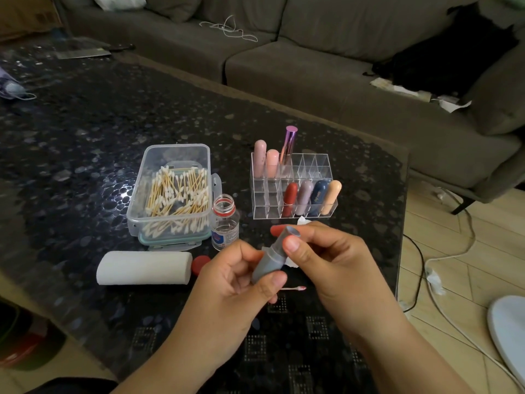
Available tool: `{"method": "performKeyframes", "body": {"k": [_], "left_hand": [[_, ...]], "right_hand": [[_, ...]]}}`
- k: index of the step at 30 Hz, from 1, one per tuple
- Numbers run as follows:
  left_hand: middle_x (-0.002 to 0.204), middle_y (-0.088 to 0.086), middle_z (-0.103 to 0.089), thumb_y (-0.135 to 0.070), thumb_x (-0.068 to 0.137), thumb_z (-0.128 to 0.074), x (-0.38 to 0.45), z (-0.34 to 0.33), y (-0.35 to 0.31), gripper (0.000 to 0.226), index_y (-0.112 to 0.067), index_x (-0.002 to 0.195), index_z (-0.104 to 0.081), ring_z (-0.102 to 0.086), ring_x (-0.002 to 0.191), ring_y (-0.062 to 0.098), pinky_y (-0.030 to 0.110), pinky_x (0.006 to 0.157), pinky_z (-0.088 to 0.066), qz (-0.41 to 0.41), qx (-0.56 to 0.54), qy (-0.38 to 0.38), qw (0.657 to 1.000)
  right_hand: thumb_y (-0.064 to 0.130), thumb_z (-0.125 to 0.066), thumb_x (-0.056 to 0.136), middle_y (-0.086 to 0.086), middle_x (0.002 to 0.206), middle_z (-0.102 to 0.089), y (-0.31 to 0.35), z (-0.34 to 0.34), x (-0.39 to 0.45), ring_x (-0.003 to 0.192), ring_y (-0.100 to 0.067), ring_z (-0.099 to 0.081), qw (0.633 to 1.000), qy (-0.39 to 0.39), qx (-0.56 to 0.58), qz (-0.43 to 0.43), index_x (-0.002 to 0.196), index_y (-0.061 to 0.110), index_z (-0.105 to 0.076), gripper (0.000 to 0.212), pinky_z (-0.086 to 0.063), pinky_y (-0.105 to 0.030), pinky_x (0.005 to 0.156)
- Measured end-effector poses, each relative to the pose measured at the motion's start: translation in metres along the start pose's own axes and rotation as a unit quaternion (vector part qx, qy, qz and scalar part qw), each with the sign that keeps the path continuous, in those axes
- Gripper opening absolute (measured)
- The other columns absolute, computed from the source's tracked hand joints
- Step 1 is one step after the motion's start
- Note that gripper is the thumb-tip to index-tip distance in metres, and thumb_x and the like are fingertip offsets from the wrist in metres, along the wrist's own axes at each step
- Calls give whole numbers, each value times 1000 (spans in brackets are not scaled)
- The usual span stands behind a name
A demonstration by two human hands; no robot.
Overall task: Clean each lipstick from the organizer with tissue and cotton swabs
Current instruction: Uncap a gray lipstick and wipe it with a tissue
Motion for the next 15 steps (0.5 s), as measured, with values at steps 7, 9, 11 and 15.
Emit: {"method": "performKeyframes", "body": {"k": [7,9,11,15], "left_hand": [[70,10,-68,-42,64,-71,-3,-6,-4,21,-24,74,-66,-61,57,14,24,59,-50,17,37,37,998],[69,9,-68,-41,65,-72,-3,-7,-5,18,-26,74,-68,-61,57,15,23,60,-50,25,23,51,998],[68,9,-67,-40,64,-75,-3,-9,-4,19,-25,74,-69,-60,56,16,24,60,-50,35,1,66,997],[68,11,-66,-51,55,-85,-4,-12,2,38,-21,72,-69,-58,54,19,29,60,-50,75,-61,101,990]], "right_hand": [[26,-61,75,-4,86,-68,12,-4,-5,73,-5,-65,999,5,7,35,83,8,-73,23,-50,-13,62],[25,-61,75,-4,80,-69,14,-6,-6,64,-8,-64,999,7,23,33,82,6,-71,22,-51,-16,58],[22,-60,75,-1,69,-67,15,-9,-8,55,-14,-62,998,15,46,28,82,4,-68,22,-51,-17,52],[19,-59,75,-3,62,-64,15,-13,-9,50,-15,-60,996,28,78,21,82,-4,-64,25,-51,-19,47]]}}
Point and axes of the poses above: each hand's wrist, its own x-axis towards the middle knuckle, its own z-axis out of the back of the hand, y = z × x, the point moved 8 cm from there along x, towards the middle knuckle
